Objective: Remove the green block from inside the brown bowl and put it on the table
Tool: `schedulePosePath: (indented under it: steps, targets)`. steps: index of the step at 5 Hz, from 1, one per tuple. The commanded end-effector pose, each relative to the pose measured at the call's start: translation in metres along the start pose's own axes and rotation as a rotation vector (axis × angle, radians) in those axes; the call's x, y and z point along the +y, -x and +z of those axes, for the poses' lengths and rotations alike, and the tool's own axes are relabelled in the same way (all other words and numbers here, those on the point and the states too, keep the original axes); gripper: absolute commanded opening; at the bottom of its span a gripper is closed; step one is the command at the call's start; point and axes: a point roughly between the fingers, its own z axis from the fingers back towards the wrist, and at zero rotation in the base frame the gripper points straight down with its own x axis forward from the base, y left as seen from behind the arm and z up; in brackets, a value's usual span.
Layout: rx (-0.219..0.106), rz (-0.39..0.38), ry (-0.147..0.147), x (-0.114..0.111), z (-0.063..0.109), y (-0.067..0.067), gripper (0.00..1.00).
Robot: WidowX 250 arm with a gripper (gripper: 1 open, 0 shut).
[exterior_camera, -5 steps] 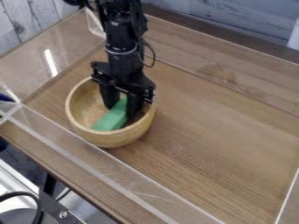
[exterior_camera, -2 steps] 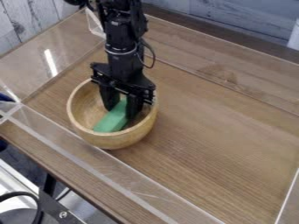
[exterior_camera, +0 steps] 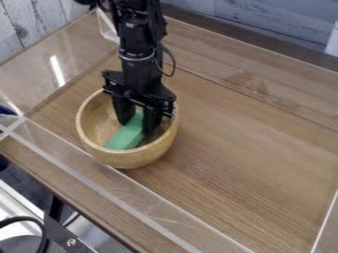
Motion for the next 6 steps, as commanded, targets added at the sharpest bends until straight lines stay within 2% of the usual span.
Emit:
schedulePosePath:
  steps: [1, 6]
  targets:
    - [-0.051, 0.003, -0.007, 0.0004, 0.0148, -0.0099, 0.0]
    - [-0.035, 0.006, -0.002, -0.0017, 0.0165, -0.0099, 0.0]
